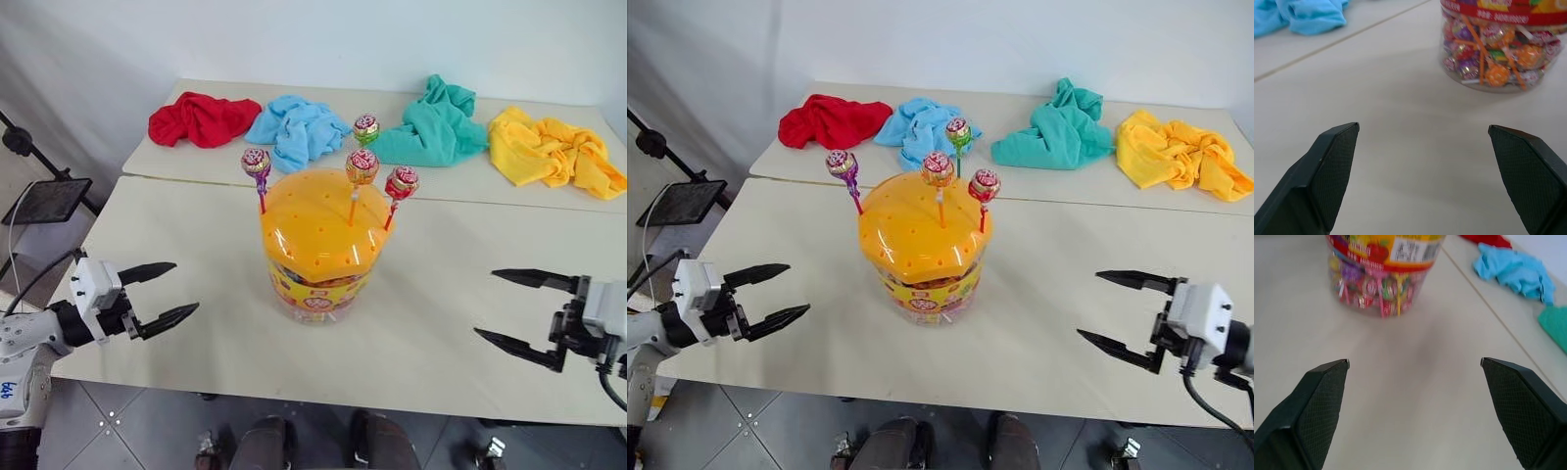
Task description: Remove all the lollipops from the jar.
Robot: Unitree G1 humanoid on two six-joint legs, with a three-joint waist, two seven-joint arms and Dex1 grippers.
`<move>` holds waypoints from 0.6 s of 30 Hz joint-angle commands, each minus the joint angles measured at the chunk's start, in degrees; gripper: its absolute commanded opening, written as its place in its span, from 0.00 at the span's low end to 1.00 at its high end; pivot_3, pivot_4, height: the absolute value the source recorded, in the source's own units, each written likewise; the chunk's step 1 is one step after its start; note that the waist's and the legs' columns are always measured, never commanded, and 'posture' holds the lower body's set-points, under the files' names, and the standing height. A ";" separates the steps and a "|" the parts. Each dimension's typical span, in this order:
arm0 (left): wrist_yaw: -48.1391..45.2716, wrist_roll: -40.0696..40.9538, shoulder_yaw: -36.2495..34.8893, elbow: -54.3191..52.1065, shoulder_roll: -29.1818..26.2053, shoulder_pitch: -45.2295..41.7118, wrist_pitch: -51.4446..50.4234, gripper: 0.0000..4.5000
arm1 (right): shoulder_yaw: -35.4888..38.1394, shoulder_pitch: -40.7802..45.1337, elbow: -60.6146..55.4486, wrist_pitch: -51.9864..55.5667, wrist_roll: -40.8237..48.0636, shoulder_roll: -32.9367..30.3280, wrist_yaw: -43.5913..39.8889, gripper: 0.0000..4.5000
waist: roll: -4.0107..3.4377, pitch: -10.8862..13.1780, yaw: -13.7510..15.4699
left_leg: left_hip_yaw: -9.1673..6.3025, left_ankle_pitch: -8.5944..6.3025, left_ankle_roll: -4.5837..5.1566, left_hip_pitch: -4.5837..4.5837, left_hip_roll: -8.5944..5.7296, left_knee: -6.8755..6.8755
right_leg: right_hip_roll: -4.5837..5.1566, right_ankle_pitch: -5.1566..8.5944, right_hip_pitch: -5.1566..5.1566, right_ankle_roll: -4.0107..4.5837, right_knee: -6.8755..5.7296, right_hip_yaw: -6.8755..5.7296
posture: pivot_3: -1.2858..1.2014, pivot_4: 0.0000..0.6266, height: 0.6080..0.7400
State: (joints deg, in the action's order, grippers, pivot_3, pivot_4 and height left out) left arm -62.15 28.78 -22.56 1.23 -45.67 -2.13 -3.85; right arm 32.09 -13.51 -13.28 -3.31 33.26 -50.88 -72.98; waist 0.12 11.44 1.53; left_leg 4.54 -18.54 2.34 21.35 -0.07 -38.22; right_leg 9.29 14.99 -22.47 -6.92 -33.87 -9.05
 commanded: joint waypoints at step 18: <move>-1.83 28.09 5.48 -3.74 0.42 -32.13 -32.35 1.00 | -4.01 11.95 -35.17 14.21 28.66 10.71 33.86 1.00 | 0.04 -0.01 0.04 | 0.05 -0.04 -0.05 -0.03 -0.06 -0.11 | -0.13 -0.07 0.02 -0.12 -0.06 0.19 | 0.52 0.24 1.00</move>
State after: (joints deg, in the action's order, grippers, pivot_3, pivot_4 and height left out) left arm -62.45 57.72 -18.06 -1.58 -45.08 -32.79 -36.37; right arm 28.34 -1.91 -45.36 10.81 60.44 -40.06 -40.72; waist 0.16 11.43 1.57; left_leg 4.63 -18.57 2.30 21.34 -0.12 -38.35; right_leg 9.14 14.92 -22.47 -7.05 -33.88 -8.86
